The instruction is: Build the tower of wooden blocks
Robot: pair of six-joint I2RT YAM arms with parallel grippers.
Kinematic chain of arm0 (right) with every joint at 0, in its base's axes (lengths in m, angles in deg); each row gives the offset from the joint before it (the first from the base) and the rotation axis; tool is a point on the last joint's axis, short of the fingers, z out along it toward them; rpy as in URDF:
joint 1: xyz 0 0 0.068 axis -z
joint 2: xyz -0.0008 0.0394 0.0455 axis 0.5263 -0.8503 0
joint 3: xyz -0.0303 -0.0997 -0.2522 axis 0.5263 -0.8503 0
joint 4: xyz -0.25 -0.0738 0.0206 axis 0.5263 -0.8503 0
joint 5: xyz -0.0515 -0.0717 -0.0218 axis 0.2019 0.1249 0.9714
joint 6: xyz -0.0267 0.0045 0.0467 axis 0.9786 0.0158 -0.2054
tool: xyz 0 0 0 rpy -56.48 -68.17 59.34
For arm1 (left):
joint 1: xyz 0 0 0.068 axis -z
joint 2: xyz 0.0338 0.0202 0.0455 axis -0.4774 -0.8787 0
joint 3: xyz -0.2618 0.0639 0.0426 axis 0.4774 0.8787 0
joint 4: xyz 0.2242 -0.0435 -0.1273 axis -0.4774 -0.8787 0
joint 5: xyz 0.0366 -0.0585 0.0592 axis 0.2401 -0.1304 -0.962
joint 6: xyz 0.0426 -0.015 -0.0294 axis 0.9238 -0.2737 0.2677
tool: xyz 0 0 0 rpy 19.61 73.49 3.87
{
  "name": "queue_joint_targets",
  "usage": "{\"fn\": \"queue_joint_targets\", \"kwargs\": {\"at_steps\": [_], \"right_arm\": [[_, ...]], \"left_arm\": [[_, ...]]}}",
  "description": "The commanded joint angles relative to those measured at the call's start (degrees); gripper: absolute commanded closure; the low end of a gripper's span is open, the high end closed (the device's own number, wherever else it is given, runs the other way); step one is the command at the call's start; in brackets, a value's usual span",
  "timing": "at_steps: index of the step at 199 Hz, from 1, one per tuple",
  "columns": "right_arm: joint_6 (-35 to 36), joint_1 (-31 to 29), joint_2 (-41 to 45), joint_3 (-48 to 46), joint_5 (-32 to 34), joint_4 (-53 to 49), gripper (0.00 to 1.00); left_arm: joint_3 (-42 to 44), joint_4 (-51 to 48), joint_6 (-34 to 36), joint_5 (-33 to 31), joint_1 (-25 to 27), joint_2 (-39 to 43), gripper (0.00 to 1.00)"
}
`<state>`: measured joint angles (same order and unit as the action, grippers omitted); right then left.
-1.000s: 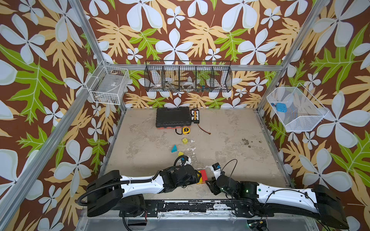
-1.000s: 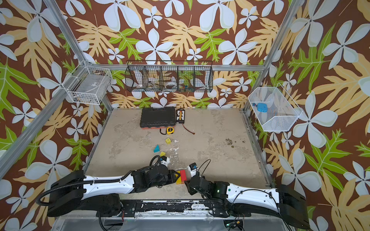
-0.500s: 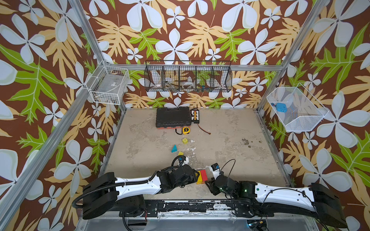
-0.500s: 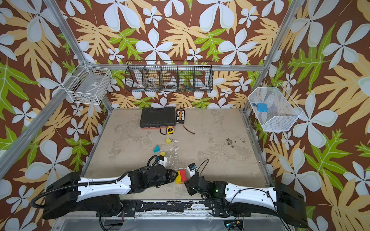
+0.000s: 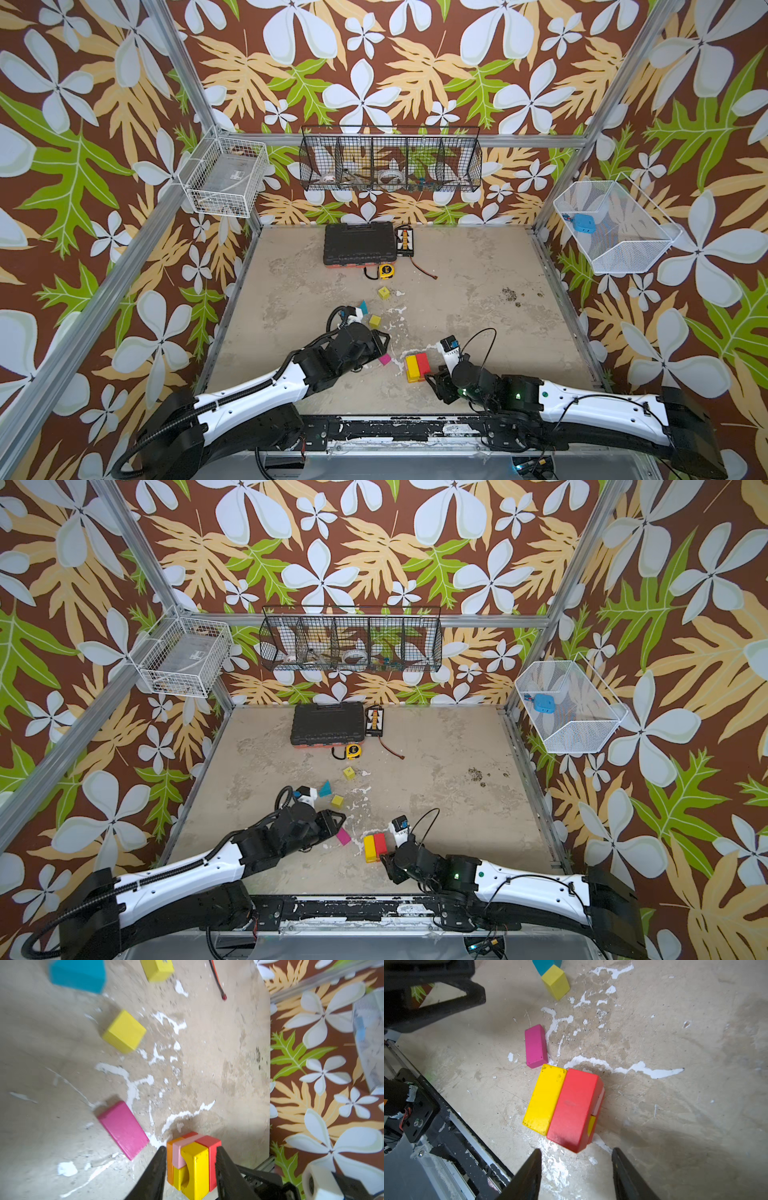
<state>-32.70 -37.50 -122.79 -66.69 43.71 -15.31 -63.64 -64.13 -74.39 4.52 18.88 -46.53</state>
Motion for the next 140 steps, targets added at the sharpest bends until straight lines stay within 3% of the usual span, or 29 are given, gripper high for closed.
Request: {"fn": "queue_joint_targets", "kwargs": {"at_steps": [1,31,53,73,91,140], "right_arm": [[2.82,-0.75,0.51,4.45,2.47,-5.99,0.39],[9.04,-2.53,-4.71,15.30,2.26,-9.71,0.31],[12.53,-2.56,-13.91,23.69,0.74,-11.63,0.30],[15.38,-2.55,-23.69,30.67,-1.23,-12.86,0.28],[17.95,-2.58,-32.34,36.49,-2.53,-14.33,0.28],[22.15,-0.60,-50.14,48.44,-4.17,-17.80,0.29]], "left_arm": [[-0.42,-8.22,5.72,-0.48,-7.47,4.32,0.57],[-1.19,-16.03,11.10,1.61,-21.35,6.86,0.55],[2.69,-15.90,12.28,5.38,-31.81,8.14,0.56],[4.34,-17.25,14.45,3.62,-38.87,8.44,0.57],[4.91,-18.12,15.00,1.06,-41.45,9.17,0.57],[8.32,-18.89,13.17,-11.59,-41.43,15.32,0.57]]}}
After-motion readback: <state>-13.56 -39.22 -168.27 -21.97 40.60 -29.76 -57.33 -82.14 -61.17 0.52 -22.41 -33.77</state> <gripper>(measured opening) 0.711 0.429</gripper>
